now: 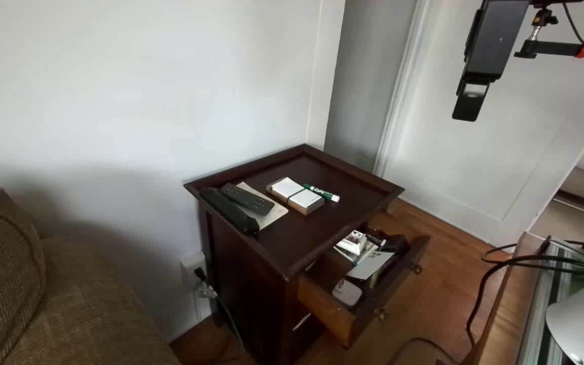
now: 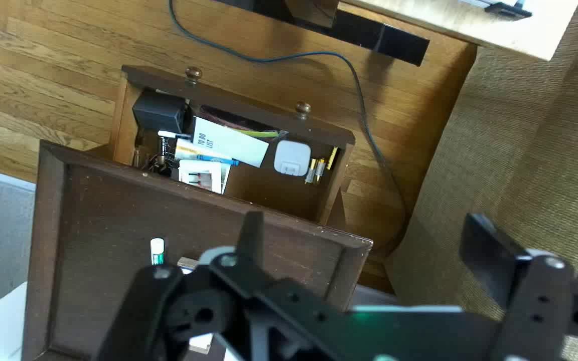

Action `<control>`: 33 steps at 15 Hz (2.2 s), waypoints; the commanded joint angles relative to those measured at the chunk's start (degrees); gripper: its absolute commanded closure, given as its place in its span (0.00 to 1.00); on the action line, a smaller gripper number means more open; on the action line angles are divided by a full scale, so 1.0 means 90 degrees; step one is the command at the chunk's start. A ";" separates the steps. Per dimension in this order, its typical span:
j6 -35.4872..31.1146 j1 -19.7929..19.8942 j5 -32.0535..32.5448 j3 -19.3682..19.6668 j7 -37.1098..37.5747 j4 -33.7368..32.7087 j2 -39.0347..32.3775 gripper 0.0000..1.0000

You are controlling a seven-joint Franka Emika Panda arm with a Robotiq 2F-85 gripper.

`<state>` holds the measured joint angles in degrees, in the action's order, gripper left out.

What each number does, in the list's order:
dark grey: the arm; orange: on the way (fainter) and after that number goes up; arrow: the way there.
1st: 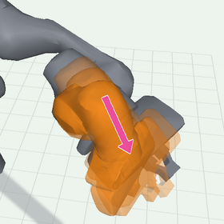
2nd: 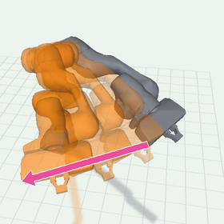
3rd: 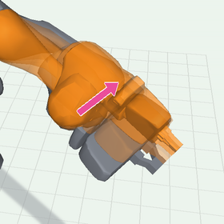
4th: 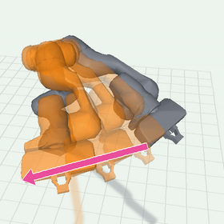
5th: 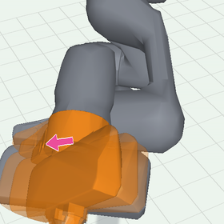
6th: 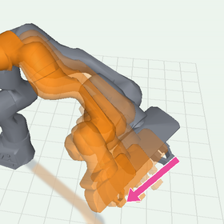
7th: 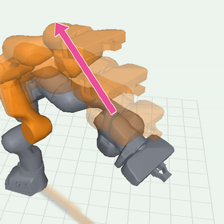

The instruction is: Pick up the green marker and put it in the open drawer

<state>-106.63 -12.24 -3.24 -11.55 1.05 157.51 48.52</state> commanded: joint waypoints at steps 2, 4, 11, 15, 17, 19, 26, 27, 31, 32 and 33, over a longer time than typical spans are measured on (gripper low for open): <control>0.0009 -0.0035 0.0025 0.0031 0.0024 -0.0010 -0.0009 0.00; 0.0009 -0.0035 0.0025 0.0031 0.0024 -0.0010 -0.0009 0.00; 0.0009 -0.0035 0.0025 0.0031 0.0024 -0.0010 -0.0009 0.00; -0.1129 0.0750 0.0783 0.0005 0.0504 -0.0015 -0.0612 0.00; -0.1945 0.1044 0.1235 0.0085 0.0375 -0.0023 -0.1137 0.00; -0.2706 0.1251 0.1610 0.0205 0.0168 -0.0048 -0.1787 0.00; -0.4823 0.1646 0.1794 0.1129 -0.0632 -0.0081 -0.3490 0.00; -0.5046 0.1665 0.1653 0.1327 -0.0758 -0.0062 -0.3664 0.00; -0.4782 0.1606 0.1744 0.1152 -0.0550 -0.0029 -0.3374 0.00; -0.4781 0.1591 0.1745 0.1125 -0.0543 -0.0031 -0.3345 0.00; -0.4781 0.1579 0.1746 0.1104 -0.0537 -0.0031 -0.3318 0.00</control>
<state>-149.86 2.16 12.49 -1.80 -3.74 157.29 18.58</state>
